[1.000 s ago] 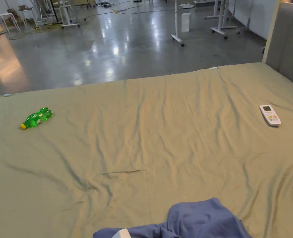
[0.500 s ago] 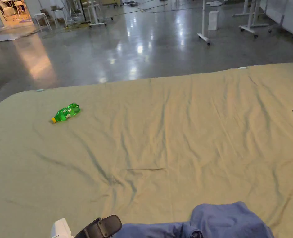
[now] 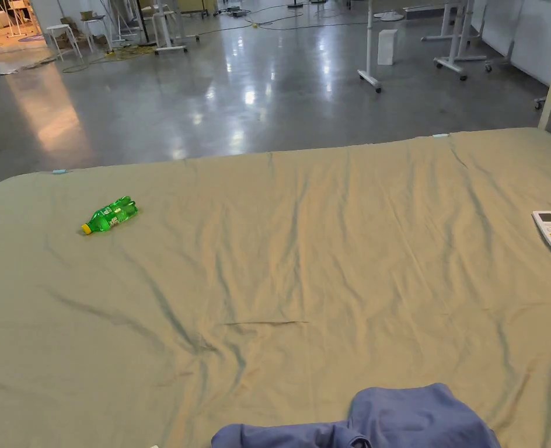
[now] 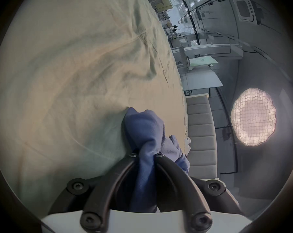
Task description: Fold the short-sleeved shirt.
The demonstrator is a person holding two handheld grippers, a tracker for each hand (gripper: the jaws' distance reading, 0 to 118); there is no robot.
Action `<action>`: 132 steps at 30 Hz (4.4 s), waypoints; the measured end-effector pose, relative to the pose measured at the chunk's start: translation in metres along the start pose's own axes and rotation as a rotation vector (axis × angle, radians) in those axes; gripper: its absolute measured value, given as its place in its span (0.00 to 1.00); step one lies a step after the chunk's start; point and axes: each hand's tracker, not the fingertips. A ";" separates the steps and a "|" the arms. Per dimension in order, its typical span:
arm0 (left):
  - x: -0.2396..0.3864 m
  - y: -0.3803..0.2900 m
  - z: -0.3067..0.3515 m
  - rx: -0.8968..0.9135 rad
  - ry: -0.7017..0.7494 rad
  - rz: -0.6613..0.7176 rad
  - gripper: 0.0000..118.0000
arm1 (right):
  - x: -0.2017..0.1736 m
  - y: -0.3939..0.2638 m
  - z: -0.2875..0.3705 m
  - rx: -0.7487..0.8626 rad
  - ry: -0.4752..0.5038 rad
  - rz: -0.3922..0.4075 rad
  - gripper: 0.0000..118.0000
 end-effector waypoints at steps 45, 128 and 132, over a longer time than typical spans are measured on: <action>0.078 -0.059 -0.120 -0.213 0.028 -0.236 0.03 | 0.046 -0.043 0.028 0.019 -0.086 -0.206 0.00; -0.006 0.277 0.209 -0.132 0.988 -0.504 0.73 | -0.005 -0.026 -0.174 -0.330 0.367 -0.555 0.00; 0.031 0.268 0.258 0.023 0.919 -0.463 0.71 | 0.000 -0.025 -0.168 -0.306 0.372 -0.474 0.00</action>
